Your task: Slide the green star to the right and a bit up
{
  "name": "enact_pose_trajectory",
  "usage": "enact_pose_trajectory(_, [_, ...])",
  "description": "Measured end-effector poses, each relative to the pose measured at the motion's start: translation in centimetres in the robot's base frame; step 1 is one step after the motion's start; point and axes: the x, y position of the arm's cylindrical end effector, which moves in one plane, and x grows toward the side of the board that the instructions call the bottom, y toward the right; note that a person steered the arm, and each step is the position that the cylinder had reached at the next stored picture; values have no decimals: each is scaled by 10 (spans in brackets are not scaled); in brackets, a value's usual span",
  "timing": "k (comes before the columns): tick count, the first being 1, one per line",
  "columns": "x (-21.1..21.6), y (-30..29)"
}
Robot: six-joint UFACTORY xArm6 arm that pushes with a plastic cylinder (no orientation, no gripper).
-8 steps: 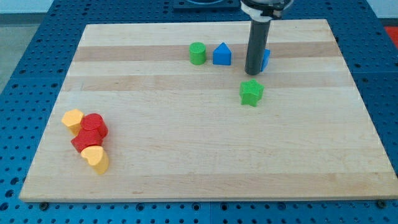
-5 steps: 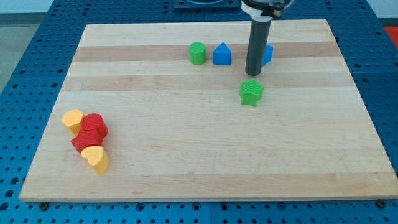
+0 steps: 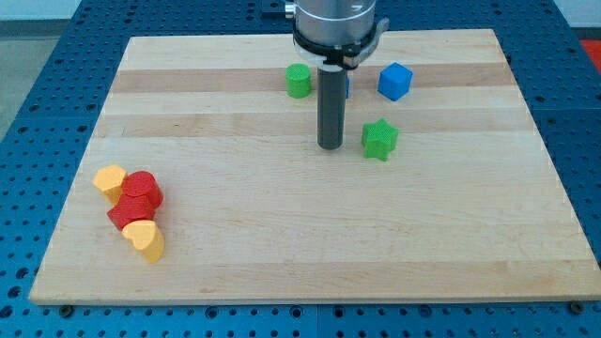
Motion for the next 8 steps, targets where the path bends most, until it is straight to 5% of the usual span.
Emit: enact_pose_trajectory(8, [26,138])
